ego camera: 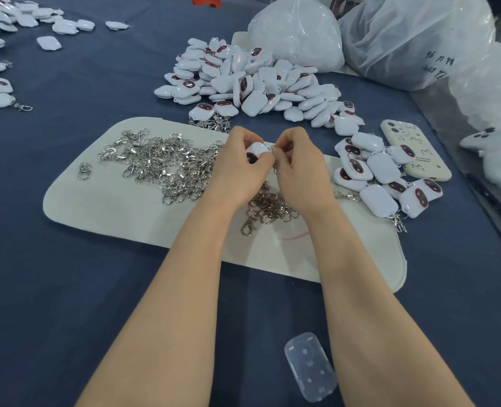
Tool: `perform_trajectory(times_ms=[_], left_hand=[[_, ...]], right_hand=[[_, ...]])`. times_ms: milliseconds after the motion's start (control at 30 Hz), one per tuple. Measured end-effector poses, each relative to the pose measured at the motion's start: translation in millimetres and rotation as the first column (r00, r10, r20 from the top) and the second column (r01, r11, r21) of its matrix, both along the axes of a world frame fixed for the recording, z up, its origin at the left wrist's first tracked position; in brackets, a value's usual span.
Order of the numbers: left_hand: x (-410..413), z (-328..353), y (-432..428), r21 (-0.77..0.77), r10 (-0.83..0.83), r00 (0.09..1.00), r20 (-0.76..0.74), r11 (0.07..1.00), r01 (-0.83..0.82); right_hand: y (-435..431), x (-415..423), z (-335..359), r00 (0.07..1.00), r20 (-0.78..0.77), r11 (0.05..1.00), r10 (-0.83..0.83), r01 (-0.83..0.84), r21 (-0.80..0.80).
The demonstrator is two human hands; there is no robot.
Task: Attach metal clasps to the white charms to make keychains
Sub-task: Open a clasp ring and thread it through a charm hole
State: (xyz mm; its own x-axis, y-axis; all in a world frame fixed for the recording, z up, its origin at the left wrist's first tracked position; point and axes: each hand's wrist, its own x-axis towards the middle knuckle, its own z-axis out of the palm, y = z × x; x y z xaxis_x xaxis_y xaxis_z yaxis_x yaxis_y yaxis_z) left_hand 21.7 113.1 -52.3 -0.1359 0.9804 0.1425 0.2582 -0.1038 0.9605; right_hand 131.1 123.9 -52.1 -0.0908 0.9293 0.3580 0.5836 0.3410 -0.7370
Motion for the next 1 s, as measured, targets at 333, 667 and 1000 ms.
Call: perform_trajectory(times_ms=[333, 667, 1000], left_hand=[[-2, 1, -2, -0.034, 0.041, 0.999, 0.021, 0.999, -0.040], [-1, 10, -3, -0.194, 0.107, 0.877, 0.469, 0.981, -0.016], [1, 15, -3, -0.239, 0.082, 0.674, 0.734, 0.960, 0.144]], right_hand=[[0, 0, 3, 0.997, 0.062, 0.998, 0.050, -0.052, 0.030], [-1, -3, 3, 0.960, -0.274, 0.991, 0.050, -0.081, -0.103], [-1, -8, 1, 0.951, -0.302, 0.997, -0.072, 0.078, 0.009]])
